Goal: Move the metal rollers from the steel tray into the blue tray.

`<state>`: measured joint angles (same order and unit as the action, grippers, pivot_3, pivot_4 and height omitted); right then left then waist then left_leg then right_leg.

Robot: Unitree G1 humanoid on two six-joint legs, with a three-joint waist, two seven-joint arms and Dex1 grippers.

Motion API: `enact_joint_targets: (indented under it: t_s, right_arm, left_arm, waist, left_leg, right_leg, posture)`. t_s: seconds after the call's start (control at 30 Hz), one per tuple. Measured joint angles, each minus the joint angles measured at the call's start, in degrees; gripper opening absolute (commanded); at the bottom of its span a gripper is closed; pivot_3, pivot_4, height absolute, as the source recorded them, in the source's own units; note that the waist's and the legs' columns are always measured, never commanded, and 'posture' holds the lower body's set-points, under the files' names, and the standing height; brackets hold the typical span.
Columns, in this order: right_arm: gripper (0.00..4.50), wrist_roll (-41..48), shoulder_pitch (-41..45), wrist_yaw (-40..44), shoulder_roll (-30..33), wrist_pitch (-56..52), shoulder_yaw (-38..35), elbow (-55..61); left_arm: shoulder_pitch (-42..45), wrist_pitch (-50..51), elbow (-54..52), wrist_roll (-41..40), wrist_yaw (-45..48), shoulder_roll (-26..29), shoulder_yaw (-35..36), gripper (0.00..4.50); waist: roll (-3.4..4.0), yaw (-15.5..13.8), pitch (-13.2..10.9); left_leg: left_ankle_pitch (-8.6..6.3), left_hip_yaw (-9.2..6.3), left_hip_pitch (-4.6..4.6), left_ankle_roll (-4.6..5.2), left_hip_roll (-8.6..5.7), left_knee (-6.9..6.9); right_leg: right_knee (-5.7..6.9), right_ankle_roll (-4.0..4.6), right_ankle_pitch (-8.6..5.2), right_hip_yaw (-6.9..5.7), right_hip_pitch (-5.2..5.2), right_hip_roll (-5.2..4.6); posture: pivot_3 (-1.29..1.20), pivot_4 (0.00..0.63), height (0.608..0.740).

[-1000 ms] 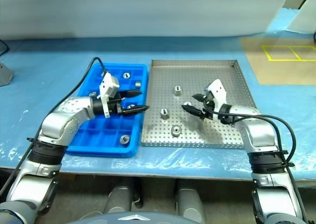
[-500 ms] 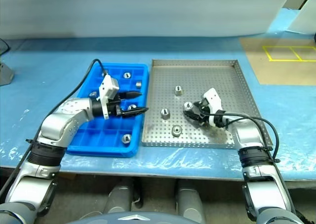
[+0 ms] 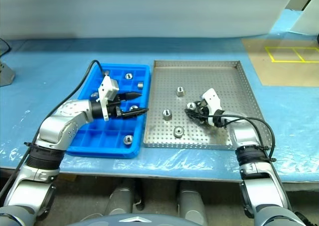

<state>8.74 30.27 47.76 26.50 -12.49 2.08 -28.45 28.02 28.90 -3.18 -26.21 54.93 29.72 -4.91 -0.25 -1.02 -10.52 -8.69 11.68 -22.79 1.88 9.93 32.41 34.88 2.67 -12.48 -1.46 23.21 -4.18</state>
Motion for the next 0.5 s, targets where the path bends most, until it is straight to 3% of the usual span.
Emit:
enact_joint_targets:
  t_s: [0.1, 0.5]
  right_arm:
    - [1.73, 0.20, 0.00, 0.24, -0.08, -0.06, -0.21, 0.04]
    - [1.73, 0.24, 0.35, 1.01, -0.76, -3.42, 0.96, 3.93]
  left_arm:
    - [0.01, 0.17, 0.00, 0.00, -0.09, 0.00, 0.01, 4.00]
    - [0.02, 0.34, 0.10, -0.17, 0.07, 2.65, 2.26, 4.00]
  waist:
    - [0.00, 0.01, 0.00]
    - [0.02, 0.17, -0.01]
  left_leg:
    - [0.00, 0.00, 0.00, 0.00, 0.01, -0.01]
    - [0.01, 0.02, -0.03, -0.02, 0.02, -0.10]
  right_leg:
    - [0.00, 0.00, 0.00, 0.00, 0.00, 0.00]
    - [0.00, 0.00, 0.00, 0.00, 0.11, 0.01]
  posture:
    - [-0.15, 0.150, 0.740]
    - [-0.12, 0.150, 0.740]
